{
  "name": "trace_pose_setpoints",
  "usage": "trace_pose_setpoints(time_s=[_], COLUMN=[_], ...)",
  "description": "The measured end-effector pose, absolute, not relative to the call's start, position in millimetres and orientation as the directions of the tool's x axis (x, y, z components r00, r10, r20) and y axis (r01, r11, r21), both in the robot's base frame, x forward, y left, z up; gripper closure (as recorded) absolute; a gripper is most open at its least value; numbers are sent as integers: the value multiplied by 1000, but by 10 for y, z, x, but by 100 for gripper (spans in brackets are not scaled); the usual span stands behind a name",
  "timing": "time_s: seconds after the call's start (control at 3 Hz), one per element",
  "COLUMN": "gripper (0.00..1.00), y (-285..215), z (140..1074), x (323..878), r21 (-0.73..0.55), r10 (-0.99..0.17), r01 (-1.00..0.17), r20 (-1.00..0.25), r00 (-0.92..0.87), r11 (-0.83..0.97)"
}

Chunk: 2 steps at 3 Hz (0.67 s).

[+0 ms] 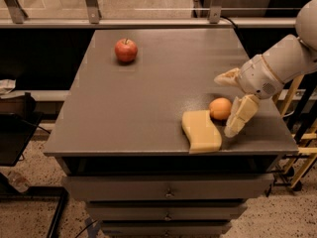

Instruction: Move orange near sponge

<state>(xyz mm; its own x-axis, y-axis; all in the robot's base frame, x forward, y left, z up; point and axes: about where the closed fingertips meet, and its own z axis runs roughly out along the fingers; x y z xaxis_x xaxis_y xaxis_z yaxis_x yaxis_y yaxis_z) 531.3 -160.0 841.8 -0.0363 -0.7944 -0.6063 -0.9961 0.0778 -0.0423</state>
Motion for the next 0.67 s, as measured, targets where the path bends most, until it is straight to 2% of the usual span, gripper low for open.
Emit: trace_pose_setpoints(time_s=[0.67], gripper=[0], y=[-1689], z=[8512], x=[5239], r21=[-62], r10=[-798], r01=[-995], r20=[-602], r00=[-29], r11=[82])
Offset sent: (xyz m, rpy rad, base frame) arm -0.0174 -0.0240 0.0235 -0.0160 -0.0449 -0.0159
